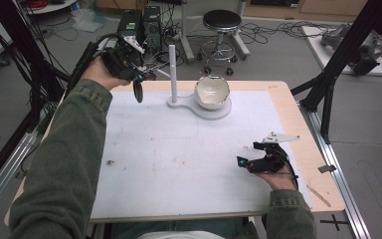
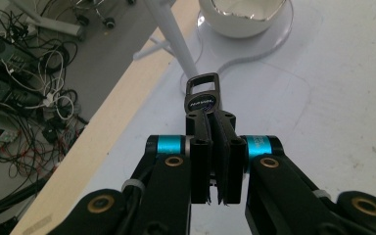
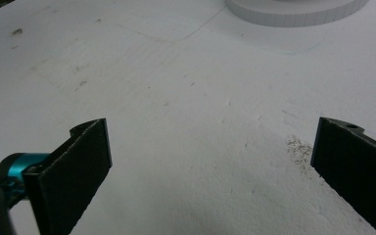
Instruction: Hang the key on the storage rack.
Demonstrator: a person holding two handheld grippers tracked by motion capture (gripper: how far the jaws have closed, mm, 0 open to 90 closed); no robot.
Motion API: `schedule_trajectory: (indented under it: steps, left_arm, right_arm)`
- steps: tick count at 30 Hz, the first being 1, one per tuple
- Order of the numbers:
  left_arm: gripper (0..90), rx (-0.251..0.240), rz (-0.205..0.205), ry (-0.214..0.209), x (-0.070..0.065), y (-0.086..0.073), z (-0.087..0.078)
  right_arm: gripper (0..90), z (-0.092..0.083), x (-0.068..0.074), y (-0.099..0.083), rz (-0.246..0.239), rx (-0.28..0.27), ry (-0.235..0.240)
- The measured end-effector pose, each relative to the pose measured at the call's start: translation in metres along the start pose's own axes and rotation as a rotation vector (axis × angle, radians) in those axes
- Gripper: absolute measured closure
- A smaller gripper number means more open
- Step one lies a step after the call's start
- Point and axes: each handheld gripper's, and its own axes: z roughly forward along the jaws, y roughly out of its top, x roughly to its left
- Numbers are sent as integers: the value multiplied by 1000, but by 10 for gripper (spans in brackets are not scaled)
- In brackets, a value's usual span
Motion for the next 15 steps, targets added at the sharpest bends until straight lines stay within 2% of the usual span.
schedule_trajectory:
  steps: [8,13,15]
  left_arm:
    - [855,-10,36,-5,0,25,7]
    - [855,-36,32,-11,0,36,11]
    - [855,-40,43,-6,-1,40,11]
  right_arm:
    - [5,2,-1,0,-3,10,8]
    - [5,3,-2,0,-1,8,12]
    - [5,3,-2,0,0,9,14]
